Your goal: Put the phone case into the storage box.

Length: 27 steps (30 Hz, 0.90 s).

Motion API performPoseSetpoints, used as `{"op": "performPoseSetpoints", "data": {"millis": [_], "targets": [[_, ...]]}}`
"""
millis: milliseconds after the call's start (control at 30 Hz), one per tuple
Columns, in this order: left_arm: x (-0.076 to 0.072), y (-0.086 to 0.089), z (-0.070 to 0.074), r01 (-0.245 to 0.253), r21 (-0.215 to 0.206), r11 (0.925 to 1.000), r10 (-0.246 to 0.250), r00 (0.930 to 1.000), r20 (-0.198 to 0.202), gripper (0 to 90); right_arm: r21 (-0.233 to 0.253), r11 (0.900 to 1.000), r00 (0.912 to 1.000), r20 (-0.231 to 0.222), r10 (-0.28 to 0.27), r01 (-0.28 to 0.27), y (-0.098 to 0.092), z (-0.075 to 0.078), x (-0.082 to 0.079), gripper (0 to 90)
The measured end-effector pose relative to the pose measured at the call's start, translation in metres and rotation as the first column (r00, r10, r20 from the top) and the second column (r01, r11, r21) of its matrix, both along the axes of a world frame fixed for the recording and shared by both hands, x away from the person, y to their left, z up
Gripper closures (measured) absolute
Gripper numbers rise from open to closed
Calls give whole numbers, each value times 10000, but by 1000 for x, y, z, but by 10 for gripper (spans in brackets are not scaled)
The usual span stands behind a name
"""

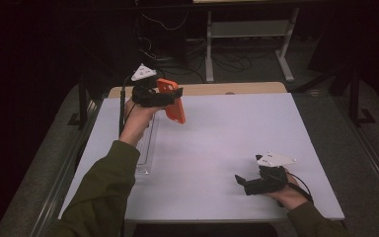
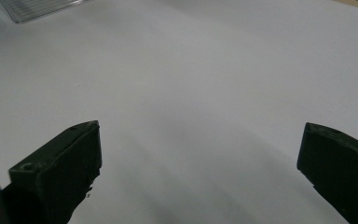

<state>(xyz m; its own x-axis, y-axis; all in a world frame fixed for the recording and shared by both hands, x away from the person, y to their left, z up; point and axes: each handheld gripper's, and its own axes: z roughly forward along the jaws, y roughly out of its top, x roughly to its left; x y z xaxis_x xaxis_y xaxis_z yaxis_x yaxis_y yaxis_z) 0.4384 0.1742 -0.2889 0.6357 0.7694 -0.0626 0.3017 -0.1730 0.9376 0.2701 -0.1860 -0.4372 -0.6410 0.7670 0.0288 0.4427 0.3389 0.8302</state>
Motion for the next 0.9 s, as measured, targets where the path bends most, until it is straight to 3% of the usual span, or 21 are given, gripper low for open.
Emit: {"op": "performPoseSetpoints", "data": {"millis": [233,567,767,900], "targets": [[10,15,7,-652,58,9979,651,9977,171,151,39,10000,9999,-135,-12,12,1,0,0,0],[23,40,7,-1733,169,9847,1728,9846,264,151,38,10000,10000,-81,-5,5,0,0,0,0],[32,54,3,-2374,393,9706,2362,9712,318,151,1,10000,10000,-66,11,-11,0,0,0,0],[38,61,1,-2842,464,9576,2826,9585,387,151,13,10000,10000,3,31,-31,0,0,1,0]]}}
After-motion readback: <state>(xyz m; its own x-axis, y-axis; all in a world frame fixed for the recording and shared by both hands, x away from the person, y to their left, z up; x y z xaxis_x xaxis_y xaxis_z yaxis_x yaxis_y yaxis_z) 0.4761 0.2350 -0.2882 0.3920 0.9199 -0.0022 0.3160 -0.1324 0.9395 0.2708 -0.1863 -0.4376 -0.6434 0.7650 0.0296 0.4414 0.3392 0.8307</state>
